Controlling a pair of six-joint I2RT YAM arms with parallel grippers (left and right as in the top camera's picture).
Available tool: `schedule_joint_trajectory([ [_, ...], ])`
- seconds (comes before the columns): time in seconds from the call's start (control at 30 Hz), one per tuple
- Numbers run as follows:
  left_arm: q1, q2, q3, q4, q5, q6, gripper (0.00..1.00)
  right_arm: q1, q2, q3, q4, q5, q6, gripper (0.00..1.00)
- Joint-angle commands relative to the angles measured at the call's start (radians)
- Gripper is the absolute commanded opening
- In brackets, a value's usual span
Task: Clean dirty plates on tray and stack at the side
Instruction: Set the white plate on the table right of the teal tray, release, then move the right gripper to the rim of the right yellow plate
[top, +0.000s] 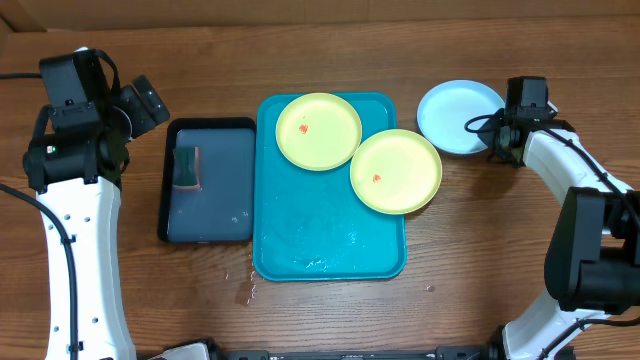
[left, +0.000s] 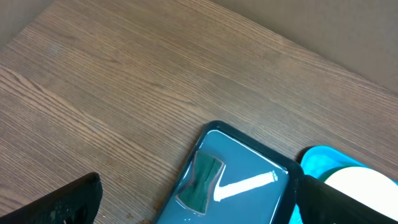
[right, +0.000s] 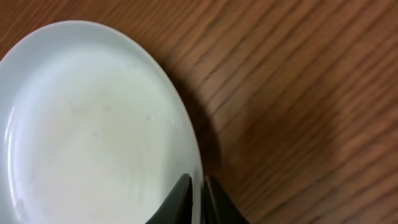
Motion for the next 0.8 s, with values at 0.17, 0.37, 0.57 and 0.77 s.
schedule_joint_trajectory([
  [0.17, 0.002, 0.003, 0.017, 0.004, 0.008, -0.014, 1.0, 0.0, 0.006, -0.002, 0.016, -0.102, -0.008, 0.2],
  [0.37, 0.002, 0.003, 0.017, 0.004, 0.008, -0.014, 1.0, -0.003, 0.005, 0.01, 0.012, -0.15, -0.128, 0.4],
  [0.57, 0.002, 0.003, 0.017, 0.004, 0.008, -0.014, 1.0, -0.007, -0.003, 0.087, -0.072, -0.31, -0.29, 0.66],
  [0.77, 0.002, 0.003, 0.017, 0.004, 0.008, -0.014, 1.0, -0.007, -0.008, 0.235, -0.257, -0.452, -0.346, 0.67],
])
